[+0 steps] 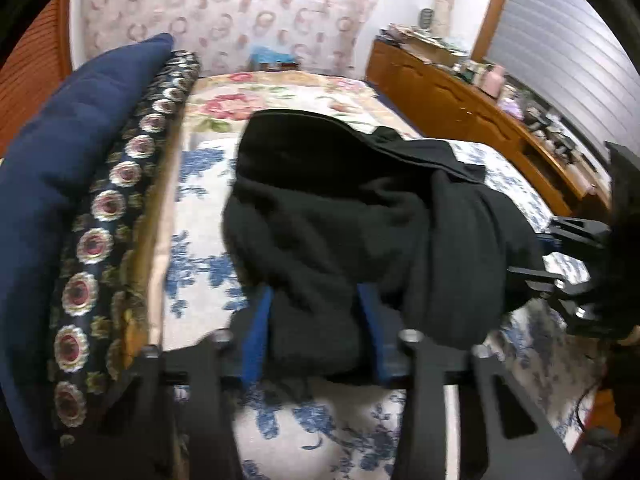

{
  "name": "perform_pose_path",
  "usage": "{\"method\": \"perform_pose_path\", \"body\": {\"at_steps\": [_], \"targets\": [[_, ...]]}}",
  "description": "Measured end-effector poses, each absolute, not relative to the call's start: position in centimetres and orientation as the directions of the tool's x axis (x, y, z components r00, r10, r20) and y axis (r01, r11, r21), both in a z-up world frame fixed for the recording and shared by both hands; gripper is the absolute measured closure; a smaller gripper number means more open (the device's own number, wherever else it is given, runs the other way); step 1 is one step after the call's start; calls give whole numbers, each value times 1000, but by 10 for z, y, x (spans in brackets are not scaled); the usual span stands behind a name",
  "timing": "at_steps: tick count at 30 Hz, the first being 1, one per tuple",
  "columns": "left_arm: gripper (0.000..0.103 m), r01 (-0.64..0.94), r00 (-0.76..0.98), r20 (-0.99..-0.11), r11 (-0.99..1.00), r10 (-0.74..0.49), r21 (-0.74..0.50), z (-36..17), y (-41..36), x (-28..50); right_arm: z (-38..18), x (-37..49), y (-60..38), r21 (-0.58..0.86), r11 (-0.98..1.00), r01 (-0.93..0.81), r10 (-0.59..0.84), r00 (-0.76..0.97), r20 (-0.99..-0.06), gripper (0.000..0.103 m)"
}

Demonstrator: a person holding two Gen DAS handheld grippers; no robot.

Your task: Fold small clothes

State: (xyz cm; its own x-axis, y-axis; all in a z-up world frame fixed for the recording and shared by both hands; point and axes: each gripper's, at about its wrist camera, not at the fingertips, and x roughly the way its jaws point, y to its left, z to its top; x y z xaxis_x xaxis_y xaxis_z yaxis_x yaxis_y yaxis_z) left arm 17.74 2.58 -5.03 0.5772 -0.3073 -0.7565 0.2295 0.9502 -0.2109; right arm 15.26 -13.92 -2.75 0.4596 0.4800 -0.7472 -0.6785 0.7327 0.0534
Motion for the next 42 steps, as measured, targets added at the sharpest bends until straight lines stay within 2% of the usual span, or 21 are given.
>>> {"method": "perform_pose_path", "body": {"at_steps": [1, 2, 5, 8, 15, 25, 27, 28, 31, 32, 34, 42], "targets": [[90, 236, 581, -756, 952, -301, -197, -47, 24, 177, -28, 153, -141, 50, 727, -685, 486, 461, -743, 73], [96, 244, 582, -756, 951, -299, -188, -44, 22, 176, -27, 153, -143, 54, 722, -689, 494, 459, -738, 79], [97, 252, 640, -706, 951, -303, -179, -19, 20, 168, -20, 153, -151, 64, 710, -701, 522, 464, -716, 91], [98, 259, 713, -626, 948, -316, -184, 20, 19, 157, -11, 153, -162, 57, 718, -694, 529, 491, -692, 95], [98, 313, 780, -518, 936, -351, -162, 88, 7, 137, 32, 142, -195, 47, 749, -661, 549, 579, -602, 97], [98, 357, 788, -481, 921, -385, -154, 108, -2, 108, 67, 109, -248, 71, 799, -597, 538, 657, -528, 98], [98, 351, 784, -488, 923, -382, -159, 103, -4, 102, 64, 108, -254, 83, 820, -566, 513, 663, -545, 92], [98, 348, 783, -494, 924, -378, -157, 100, -6, 101, 59, 110, -256, 79, 837, -542, 485, 667, -566, 79], [98, 338, 765, -528, 927, -370, -161, 82, -10, 91, 47, 103, -261, 88, 860, -503, 449, 664, -598, 72], [98, 334, 761, -535, 929, -366, -160, 77, -11, 88, 46, 97, -259, 88, 862, -499, 447, 667, -597, 62], [98, 323, 762, -543, 934, -353, -153, 69, -13, 81, 43, 86, -252, 117, 847, -518, 480, 652, -587, 52], [98, 264, 748, -579, 946, -325, -190, 33, 7, 60, 18, 62, -191, 243, 751, -613, 608, 500, -617, 51]]}}
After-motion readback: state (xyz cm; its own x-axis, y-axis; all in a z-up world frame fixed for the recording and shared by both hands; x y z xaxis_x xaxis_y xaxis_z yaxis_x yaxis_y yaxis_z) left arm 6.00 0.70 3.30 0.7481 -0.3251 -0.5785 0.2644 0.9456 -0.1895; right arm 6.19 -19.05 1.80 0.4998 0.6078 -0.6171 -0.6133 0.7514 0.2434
